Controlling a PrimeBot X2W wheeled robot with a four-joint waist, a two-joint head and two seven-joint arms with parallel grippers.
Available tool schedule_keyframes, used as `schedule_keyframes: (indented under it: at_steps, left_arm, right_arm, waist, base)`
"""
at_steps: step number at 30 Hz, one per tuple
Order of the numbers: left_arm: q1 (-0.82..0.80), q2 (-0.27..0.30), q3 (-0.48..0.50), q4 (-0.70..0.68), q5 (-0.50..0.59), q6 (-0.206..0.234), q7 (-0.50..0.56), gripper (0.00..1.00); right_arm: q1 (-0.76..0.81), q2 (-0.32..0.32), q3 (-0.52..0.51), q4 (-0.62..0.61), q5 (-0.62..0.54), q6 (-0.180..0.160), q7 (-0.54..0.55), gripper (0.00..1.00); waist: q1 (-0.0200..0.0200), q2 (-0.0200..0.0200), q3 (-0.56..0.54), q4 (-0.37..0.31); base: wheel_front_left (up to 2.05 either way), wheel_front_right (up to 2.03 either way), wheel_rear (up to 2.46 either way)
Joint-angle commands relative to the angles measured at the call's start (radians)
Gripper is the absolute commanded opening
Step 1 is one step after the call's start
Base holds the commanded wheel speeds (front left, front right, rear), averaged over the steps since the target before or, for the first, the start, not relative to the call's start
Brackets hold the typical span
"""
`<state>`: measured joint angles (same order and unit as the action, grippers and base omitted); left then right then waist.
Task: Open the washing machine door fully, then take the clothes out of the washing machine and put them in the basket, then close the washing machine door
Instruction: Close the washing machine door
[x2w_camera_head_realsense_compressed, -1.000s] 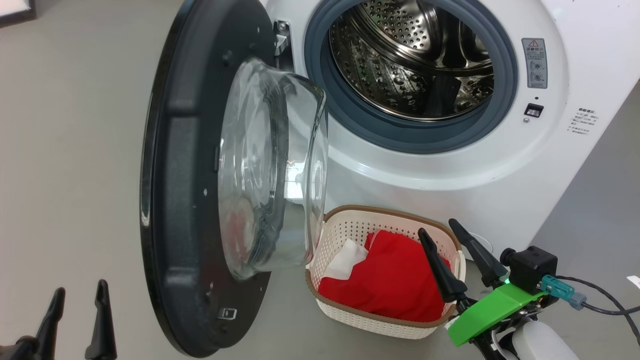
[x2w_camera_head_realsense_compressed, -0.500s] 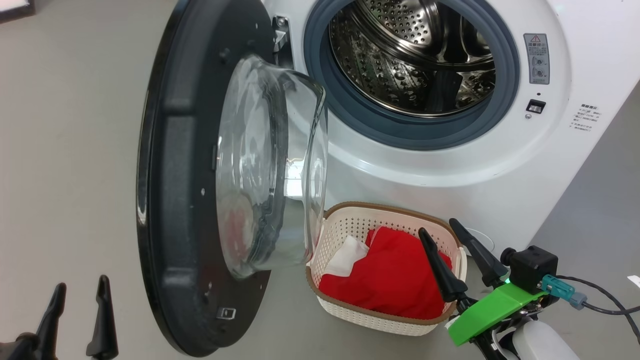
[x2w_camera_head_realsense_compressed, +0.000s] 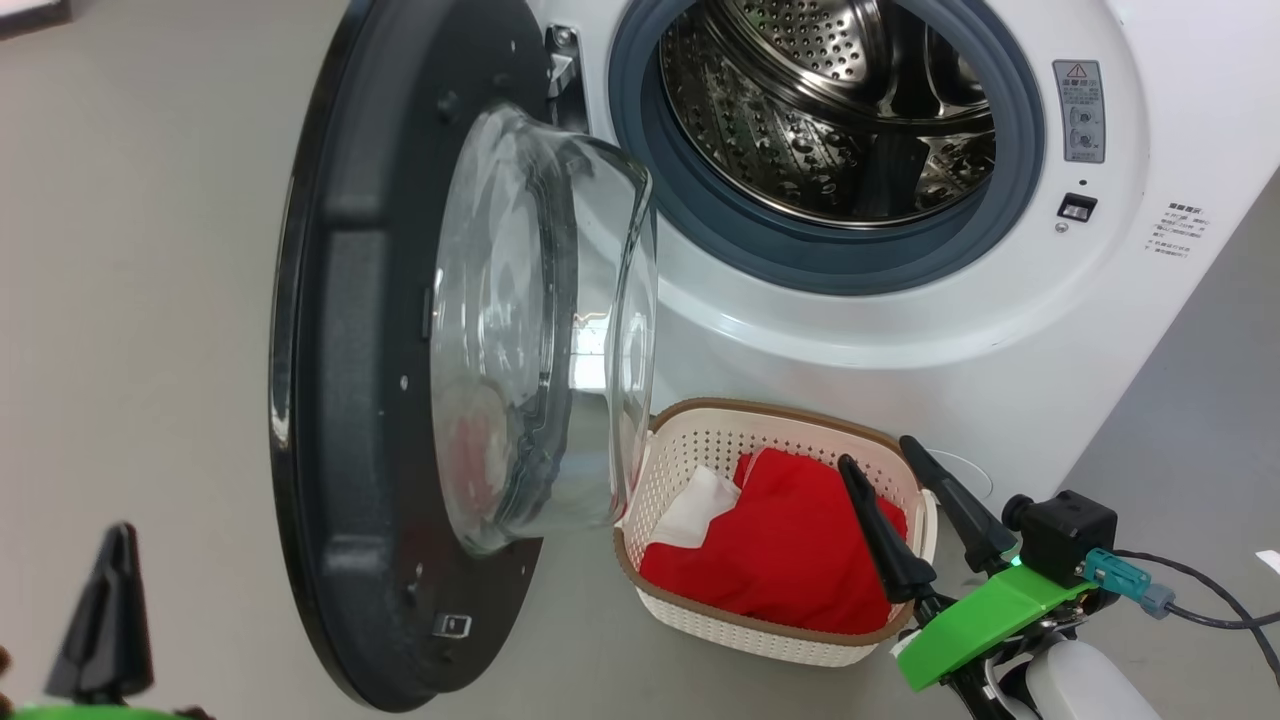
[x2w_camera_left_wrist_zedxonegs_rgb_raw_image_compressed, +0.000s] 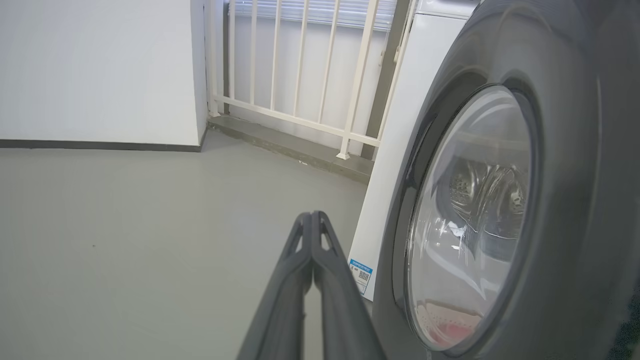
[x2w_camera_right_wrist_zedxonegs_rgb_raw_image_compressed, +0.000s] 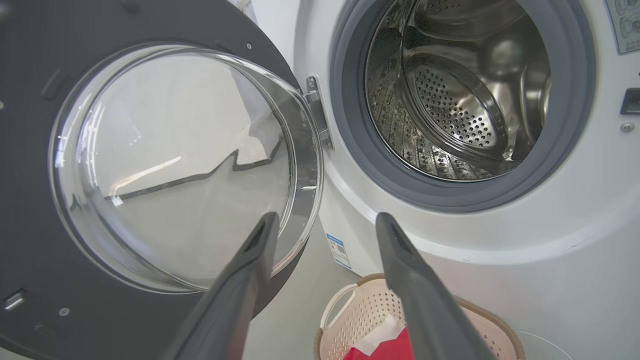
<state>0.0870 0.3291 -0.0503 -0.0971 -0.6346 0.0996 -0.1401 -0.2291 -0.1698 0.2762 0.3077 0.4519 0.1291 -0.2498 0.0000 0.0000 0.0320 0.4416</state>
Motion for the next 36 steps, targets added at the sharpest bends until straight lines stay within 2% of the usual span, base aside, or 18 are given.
schedule_keyframes:
  at_steps: [1,6,11,17,21,26,28,36]
  left_arm:
    - [-0.068,0.037,0.052,-0.034,-0.021,-0.012,0.007,0.0]
    - [-0.106,0.054,0.072,-0.054,-0.121,-0.059,0.071,0.0]
    - [-0.169,0.056,0.126,-0.081,-0.299,-0.084,0.171,0.0]
    - [-0.252,0.082,0.19,-0.081,-0.483,-0.073,0.301,0.0]
    - [-0.313,0.081,0.214,-0.086,-0.62,-0.045,0.4,0.0]
    - [-0.392,0.062,0.248,-0.076,-0.795,0.035,0.512,0.0]
    - [-0.406,0.063,0.251,-0.072,-0.82,0.052,0.532,0.0]
    - [-0.486,0.062,0.258,-0.024,-0.948,0.193,0.649,0.0]
  right_arm:
    - [-0.036,-0.002,0.015,-0.022,0.011,0.002,-0.012,1.0]
    - [-0.041,-0.002,0.016,-0.022,0.01,0.002,-0.012,1.0]
    - [-0.04,0.0,0.014,-0.021,0.01,0.002,-0.012,1.0]
    - [-0.037,0.003,0.015,-0.022,0.012,0.002,-0.012,1.0]
    - [-0.031,0.006,0.014,-0.022,0.013,0.002,-0.012,1.0]
    - [-0.023,0.009,0.015,-0.021,0.016,0.002,-0.012,1.0]
    - [-0.023,0.009,0.015,-0.022,0.016,0.002,-0.012,1.0]
    - [-0.022,0.01,0.016,-0.023,0.013,0.002,-0.012,1.0]
  waist:
    - [0.0,0.0,0.001,0.0]
    - [0.0,0.0,0.005,-0.002]
    - [0.0,0.0,0.001,-0.008]
    - [0.0,0.0,-0.005,-0.022]
    - [0.0,0.0,-0.009,-0.03]
    - [0.0,0.0,-0.017,-0.04]
    - [0.0,0.0,-0.017,-0.042]
    - [0.0,0.0,-0.013,-0.072]
  base:
    - [0.0,0.0,0.0]
    - [0.0,0.0,0.0]
    - [0.0,0.0,0.0]
    - [0.0,0.0,0.0]
    - [0.0,0.0,0.0]
    - [0.0,0.0,0.0]
    - [0.0,0.0,0.0]
    - [0.0,0.0,0.0]
